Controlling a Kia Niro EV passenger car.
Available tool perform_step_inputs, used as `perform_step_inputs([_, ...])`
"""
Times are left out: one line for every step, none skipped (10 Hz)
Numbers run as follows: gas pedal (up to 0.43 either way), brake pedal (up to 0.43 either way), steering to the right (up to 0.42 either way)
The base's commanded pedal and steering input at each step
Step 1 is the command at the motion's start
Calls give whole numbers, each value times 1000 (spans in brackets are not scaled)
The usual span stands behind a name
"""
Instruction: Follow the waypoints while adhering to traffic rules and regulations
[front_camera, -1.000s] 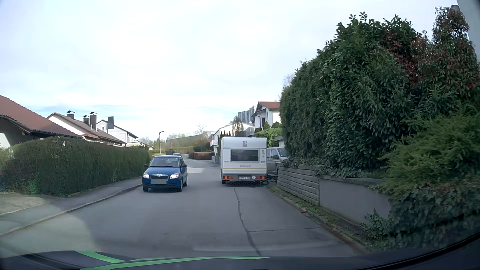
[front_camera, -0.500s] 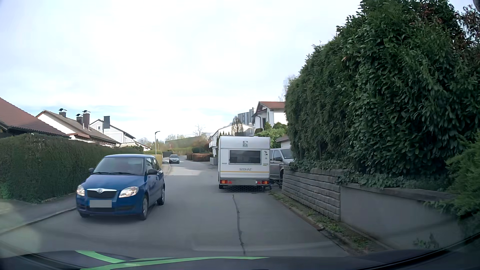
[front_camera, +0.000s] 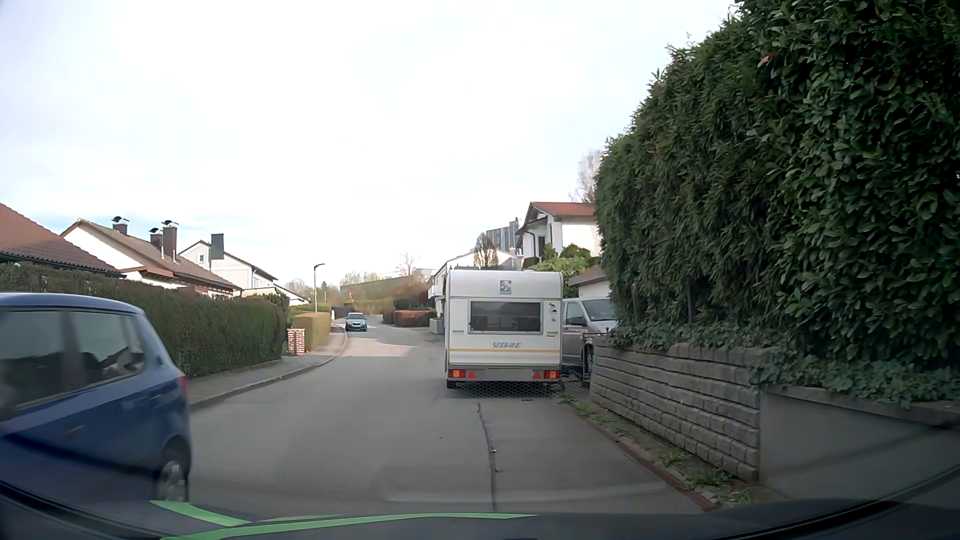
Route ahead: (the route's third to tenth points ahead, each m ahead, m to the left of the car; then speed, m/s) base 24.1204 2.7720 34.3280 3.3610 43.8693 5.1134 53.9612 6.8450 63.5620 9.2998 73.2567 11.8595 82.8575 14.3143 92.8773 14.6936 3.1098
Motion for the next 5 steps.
perform_step_inputs([189, 0, -147])
perform_step_inputs([197, 0, -168])
perform_step_inputs([209, 0, -200])
perform_step_inputs([220, 0, -225])
perform_step_inputs([228, 0, -254])
